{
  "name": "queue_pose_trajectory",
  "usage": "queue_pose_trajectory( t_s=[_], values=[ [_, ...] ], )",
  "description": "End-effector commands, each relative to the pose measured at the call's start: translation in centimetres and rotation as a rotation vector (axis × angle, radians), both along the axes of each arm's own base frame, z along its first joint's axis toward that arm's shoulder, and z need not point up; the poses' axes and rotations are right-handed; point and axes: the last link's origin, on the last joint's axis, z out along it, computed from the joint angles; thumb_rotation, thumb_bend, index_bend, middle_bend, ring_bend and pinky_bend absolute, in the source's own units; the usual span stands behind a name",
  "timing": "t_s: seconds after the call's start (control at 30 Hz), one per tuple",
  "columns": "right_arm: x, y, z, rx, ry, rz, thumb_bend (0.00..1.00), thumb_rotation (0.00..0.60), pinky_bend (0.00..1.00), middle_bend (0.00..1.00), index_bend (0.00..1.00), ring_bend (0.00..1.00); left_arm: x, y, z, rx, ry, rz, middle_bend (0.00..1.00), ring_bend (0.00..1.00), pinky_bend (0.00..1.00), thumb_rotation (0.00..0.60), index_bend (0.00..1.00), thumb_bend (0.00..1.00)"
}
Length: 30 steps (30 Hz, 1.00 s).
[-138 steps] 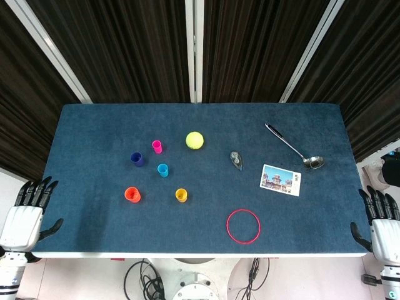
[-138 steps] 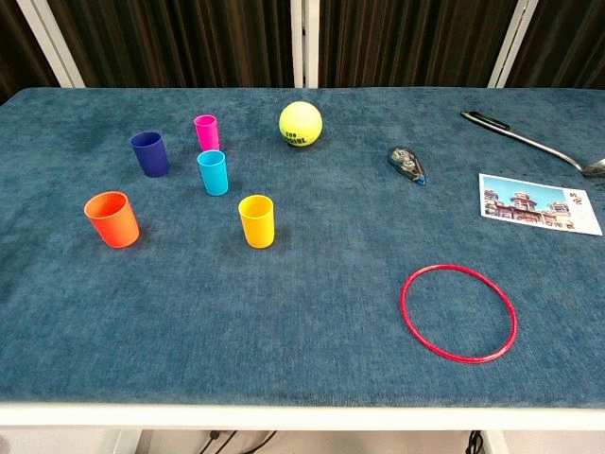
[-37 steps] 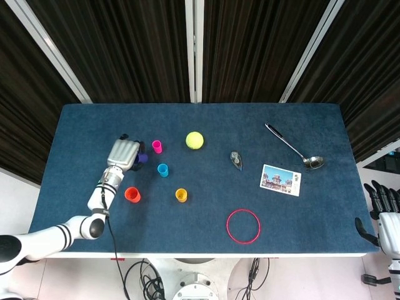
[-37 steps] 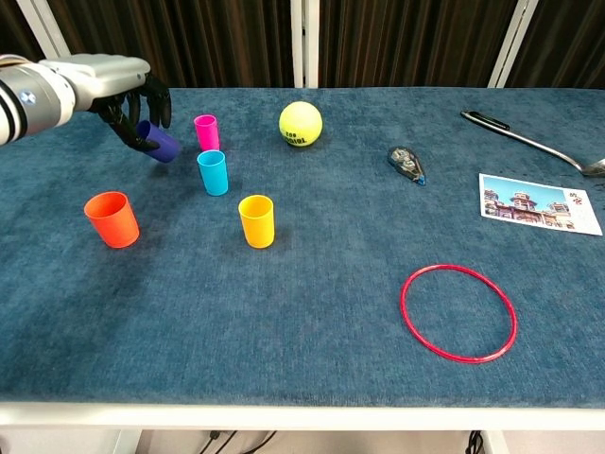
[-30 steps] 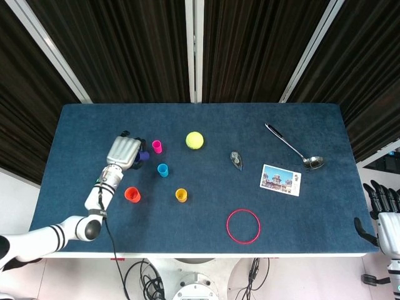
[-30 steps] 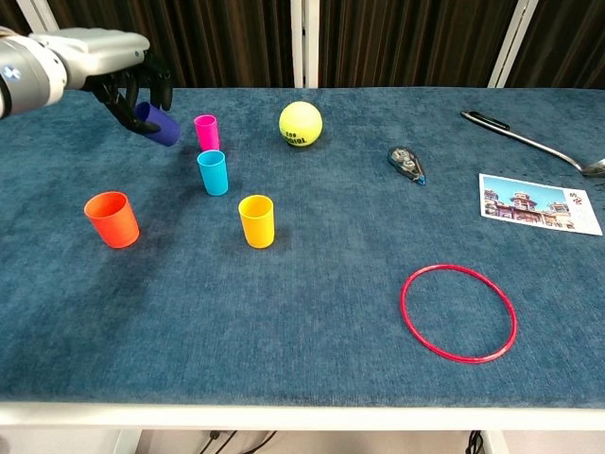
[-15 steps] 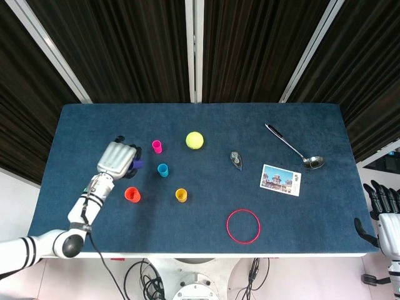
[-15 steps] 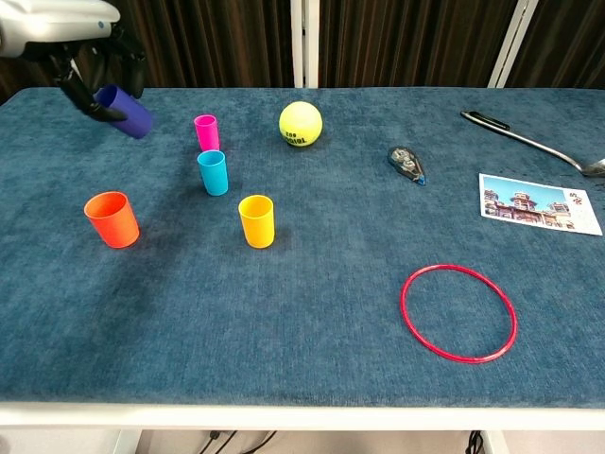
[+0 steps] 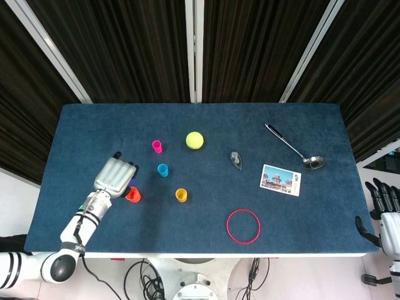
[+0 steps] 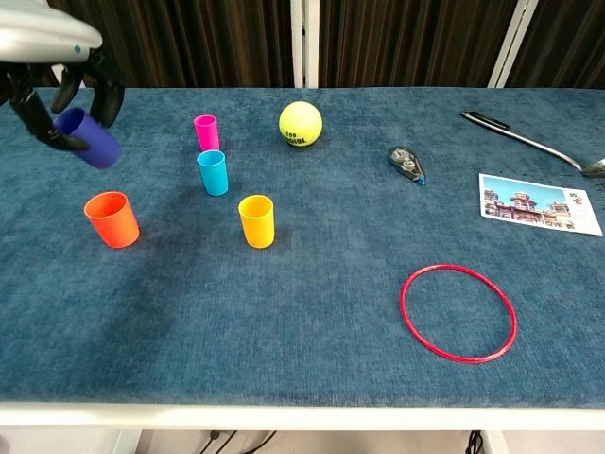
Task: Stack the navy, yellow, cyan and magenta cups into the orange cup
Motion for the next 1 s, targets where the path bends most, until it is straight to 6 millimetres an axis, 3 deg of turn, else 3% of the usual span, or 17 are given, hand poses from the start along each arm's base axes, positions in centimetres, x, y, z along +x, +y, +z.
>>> queue_pose_trajectory(
  t_s=[0.03,0.47,1.0],
  values=[
    [-0.1,0.2,-0.1,0.000,0.000,-0.002,0.34,0.600,0.00,0.00,0.00,0.00,-0.3,-0.7,-0.6,-0.039,0.055,0.015,0.45,0.52,0.20,0.600,0.47,0.28],
    [-0.6,0.6,0.0,-0.013,-0.006,-0.008,0.34,0.600,0.00,0.00,0.00,0.00,0.6,-1.5,-2.6,-0.082,0.107,0.001,0.44,0.52,0.20,0.600,0.47,0.28],
    [-1.2,0.5,0.1,-0.013,-0.013,-0.015,0.34,0.600,0.00,0.00,0.00,0.00,0.1,-1.0,-3.8,-0.083,0.174,-0.008,0.44,0.52,0.20,0.600,0.46,0.28]
  ],
)
